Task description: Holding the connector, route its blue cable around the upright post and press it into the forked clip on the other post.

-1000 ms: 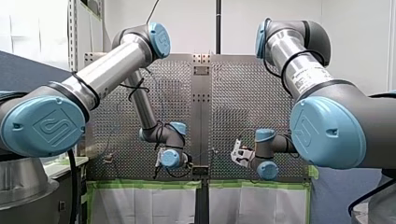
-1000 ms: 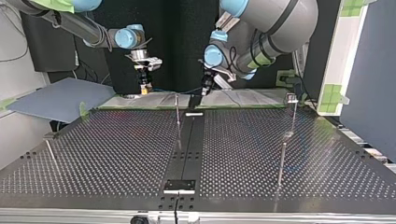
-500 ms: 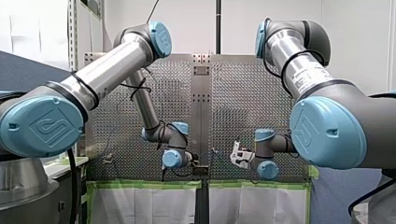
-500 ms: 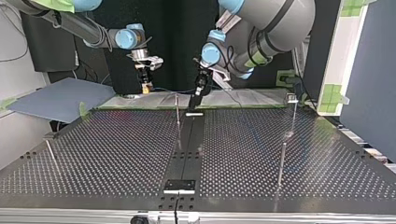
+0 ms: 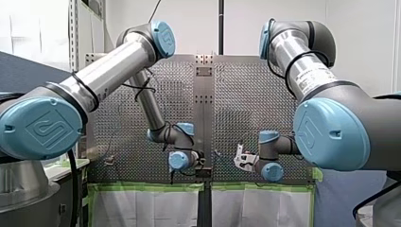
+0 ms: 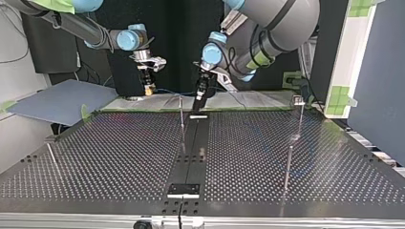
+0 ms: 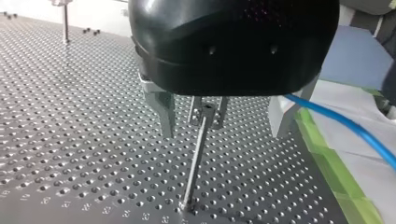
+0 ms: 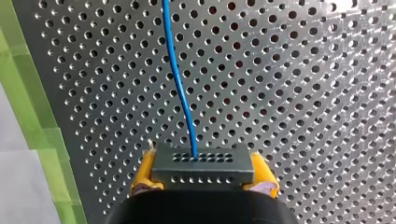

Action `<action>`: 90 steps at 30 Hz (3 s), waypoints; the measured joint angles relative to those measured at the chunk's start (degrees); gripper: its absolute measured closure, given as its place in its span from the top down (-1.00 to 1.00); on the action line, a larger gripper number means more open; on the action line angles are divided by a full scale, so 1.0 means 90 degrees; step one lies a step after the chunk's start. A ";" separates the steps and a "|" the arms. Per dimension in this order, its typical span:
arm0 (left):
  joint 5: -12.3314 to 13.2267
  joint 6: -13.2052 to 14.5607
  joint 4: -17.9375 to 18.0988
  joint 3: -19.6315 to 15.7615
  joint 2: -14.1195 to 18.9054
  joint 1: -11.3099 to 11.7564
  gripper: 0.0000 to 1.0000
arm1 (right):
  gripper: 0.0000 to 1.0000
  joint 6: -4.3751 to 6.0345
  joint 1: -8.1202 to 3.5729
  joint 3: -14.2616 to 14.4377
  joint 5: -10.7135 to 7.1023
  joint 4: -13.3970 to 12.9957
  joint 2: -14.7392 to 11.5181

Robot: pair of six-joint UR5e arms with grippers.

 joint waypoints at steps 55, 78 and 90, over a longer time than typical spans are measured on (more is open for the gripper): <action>-0.2275 -0.0789 -0.0782 0.0653 -0.0003 -0.0752 -0.40 | -1.00 -0.0014 -0.0180 0.0000 -0.1065 -0.0052 0.0000; -0.2320 -0.0408 -0.0884 0.0696 -0.0001 -0.0666 -0.91 | -1.00 -0.0004 -0.0181 0.0000 -0.1073 -0.0056 0.0000; -0.2287 -0.0128 -0.0866 0.0739 -0.0003 -0.0790 -0.91 | -1.00 -0.0028 -0.0410 0.0000 -0.1073 -0.0026 0.0002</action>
